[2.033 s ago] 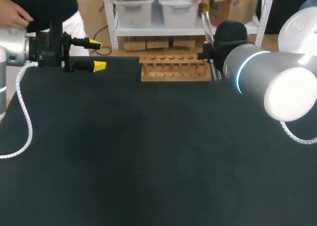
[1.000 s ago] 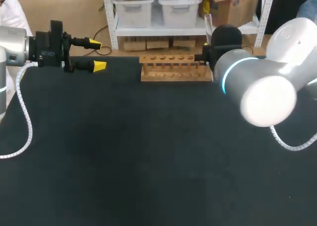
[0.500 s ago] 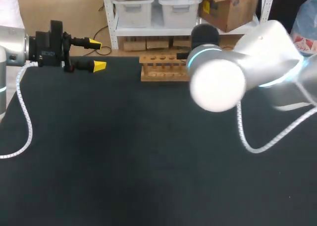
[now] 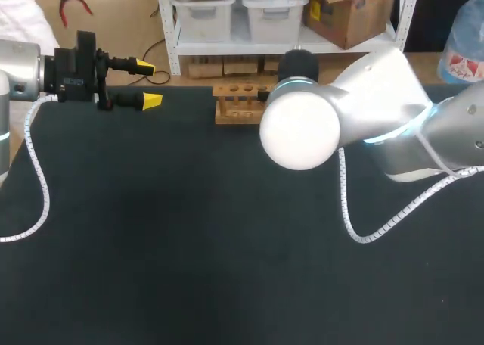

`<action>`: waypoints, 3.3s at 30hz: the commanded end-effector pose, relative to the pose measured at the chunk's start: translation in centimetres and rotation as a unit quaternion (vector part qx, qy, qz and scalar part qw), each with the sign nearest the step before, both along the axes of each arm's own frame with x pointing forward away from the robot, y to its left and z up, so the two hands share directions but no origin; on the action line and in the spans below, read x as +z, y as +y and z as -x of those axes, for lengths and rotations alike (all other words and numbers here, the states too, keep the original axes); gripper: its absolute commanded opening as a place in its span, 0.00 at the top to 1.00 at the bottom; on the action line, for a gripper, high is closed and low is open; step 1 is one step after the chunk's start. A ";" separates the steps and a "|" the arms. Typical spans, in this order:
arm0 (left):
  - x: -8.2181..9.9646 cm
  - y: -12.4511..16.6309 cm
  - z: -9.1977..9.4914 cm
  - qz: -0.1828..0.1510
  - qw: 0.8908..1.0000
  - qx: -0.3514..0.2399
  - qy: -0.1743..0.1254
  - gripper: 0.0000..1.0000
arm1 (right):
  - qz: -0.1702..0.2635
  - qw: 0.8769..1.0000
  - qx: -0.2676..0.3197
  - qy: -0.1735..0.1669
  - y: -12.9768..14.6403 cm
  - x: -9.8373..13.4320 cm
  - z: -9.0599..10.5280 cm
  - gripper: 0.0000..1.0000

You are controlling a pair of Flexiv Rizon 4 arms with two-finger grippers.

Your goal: Grasp the test tube, adjust it, and insert it.

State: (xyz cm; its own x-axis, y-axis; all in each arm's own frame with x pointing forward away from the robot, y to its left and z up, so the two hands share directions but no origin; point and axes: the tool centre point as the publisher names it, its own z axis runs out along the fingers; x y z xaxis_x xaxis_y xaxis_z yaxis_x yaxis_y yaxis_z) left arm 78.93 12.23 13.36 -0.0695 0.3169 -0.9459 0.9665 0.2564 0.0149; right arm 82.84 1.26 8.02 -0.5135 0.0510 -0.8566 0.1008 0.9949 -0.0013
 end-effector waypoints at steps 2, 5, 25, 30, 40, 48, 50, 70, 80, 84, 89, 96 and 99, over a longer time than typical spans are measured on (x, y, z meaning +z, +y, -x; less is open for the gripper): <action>-0.1 0.0 0.1 0.002 1.000 0.002 -0.003 0.00 | -0.010 1.000 0.013 0.007 -0.5 -1.3 -0.8 1.00; -0.1 0.0 0.1 0.002 1.000 0.002 -0.003 0.00 | -0.011 1.000 0.017 0.013 -0.7 -1.9 -1.2 1.00; -0.1 0.0 0.1 0.002 1.000 0.002 -0.003 0.00 | -0.021 0.998 0.032 0.041 -1.0 -3.6 -2.5 1.00; -0.1 0.0 0.1 0.002 1.000 0.002 -0.003 0.00 | -0.026 0.998 0.037 0.048 -1.2 -3.6 -2.3 1.00; -0.1 0.0 0.1 0.002 1.000 0.002 -0.003 0.00 | -0.061 0.992 0.061 0.088 -1.2 -4.1 -2.2 1.00; -0.1 0.0 0.1 0.002 1.000 0.002 -0.003 0.00 | -0.066 0.988 0.079 0.112 -0.9 -4.3 -2.7 1.00; -0.1 0.0 0.1 0.002 1.000 0.002 -0.003 0.00 | -0.066 0.988 0.079 0.113 -0.9 -4.3 -2.7 1.00; -0.1 0.0 0.1 0.002 1.000 0.002 -0.003 0.00 | -0.073 0.992 0.069 0.078 -0.1 -2.1 -0.9 1.00; -0.1 0.0 0.1 0.002 1.000 0.002 -0.003 0.00 | -0.058 0.996 0.062 0.033 -0.6 1.0 -0.5 1.00; -0.1 0.0 0.1 0.002 1.000 0.002 -0.003 0.00 | -0.037 0.998 0.055 -0.004 -1.3 2.6 -0.9 1.00; -0.1 0.0 0.1 0.002 1.000 0.002 -0.003 0.00 | -0.015 0.997 0.034 -0.072 -2.3 4.2 -2.0 1.00; -0.1 0.0 0.1 0.002 1.000 0.002 -0.003 0.00 | 0.010 0.983 0.016 -0.184 -2.9 6.0 -2.8 1.00; -0.1 0.0 0.1 0.002 1.000 0.002 -0.003 0.00 | 0.015 0.976 0.008 -0.219 -3.0 6.6 -3.2 1.00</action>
State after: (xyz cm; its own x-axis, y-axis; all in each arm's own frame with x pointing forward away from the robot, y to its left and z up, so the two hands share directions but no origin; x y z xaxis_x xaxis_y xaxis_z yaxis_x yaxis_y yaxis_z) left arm 78.93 12.24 13.36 -0.0695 0.3169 -0.9459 0.9664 0.2564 0.0149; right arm 86.47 -1.80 14.98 -0.2624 0.0231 -0.9647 0.0765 0.9971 0.0031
